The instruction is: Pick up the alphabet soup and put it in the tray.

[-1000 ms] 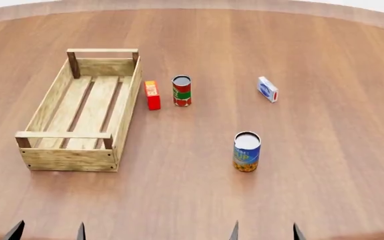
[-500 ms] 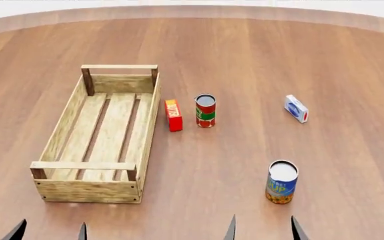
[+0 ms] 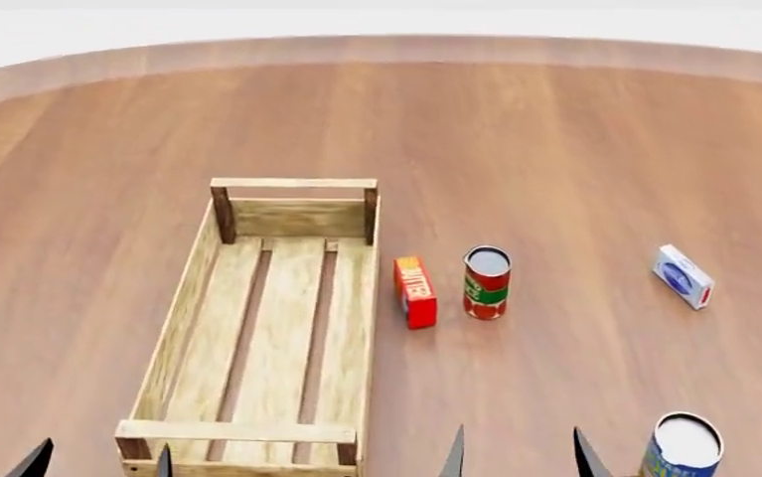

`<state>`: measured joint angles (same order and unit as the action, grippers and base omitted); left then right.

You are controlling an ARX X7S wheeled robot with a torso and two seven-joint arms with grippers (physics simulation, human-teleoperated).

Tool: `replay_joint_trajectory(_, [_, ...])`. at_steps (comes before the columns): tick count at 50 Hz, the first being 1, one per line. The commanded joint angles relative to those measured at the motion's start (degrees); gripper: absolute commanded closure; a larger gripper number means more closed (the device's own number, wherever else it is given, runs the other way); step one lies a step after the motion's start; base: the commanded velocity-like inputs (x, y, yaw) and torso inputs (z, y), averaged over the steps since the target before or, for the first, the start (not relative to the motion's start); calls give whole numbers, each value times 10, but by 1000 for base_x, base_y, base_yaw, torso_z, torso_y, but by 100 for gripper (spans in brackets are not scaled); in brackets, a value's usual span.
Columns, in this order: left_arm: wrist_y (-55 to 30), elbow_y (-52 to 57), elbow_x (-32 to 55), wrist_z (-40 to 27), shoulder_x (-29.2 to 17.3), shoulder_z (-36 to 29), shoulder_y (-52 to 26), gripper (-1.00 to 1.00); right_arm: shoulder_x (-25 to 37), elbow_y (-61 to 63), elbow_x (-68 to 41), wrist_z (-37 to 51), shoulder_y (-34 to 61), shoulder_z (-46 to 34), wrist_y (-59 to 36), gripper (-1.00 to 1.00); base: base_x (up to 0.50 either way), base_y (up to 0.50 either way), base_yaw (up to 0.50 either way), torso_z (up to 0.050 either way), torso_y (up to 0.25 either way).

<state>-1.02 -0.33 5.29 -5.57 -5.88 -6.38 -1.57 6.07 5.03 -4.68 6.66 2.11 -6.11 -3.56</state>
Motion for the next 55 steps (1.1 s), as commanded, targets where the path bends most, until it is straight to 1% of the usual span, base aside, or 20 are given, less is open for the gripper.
replay_joint_trajectory(1, [0,10,3,-11,-7,-8,5,-100,7,5,-12,5,-1,-6,-2,-100,395,297,0,0,0])
replay_joint_trajectory(21, [-7,16,18,-18,-18,-15,5,-100,14,-7,-24,14,5,-16,3,-100,430,295,0,0,0])
replay_joint_trajectory(38, [-10,23,24,-26,-26,-21,5,-100,20,-20,-34,20,8,-19,11,-100,499,56,0,0,1])
replay_joint_trajectory(42, [-9,23,26,-28,-27,-23,5,-100,22,-19,-34,23,10,-21,6,-100,160,0,0,0,0])
replay_joint_trajectory(45, [-9,23,28,-27,-29,-24,5,-100,25,-12,-44,21,18,-19,-17,-100,0,0,0,0,0])
replay_joint_trajectory(50, [-7,21,30,-27,-30,-27,4,-100,42,35,-91,7,29,-6,-86,-100,0,0,0,0,0])
replay_joint_trajectory(51, [-6,18,31,-27,-30,-27,4,-100,54,64,-118,-1,30,1,-127,-100,0,0,0,0,0])
replay_joint_trajectory(54, [-3,12,34,-27,-31,-27,2,-100,70,105,-136,5,30,9,-176,-100,0,0,0,0,0])
replay_joint_trajectory(55, [1,4,34,-27,-29,-28,-1,-100,80,138,-158,7,26,20,-210,-100,0,0,0,0,0])
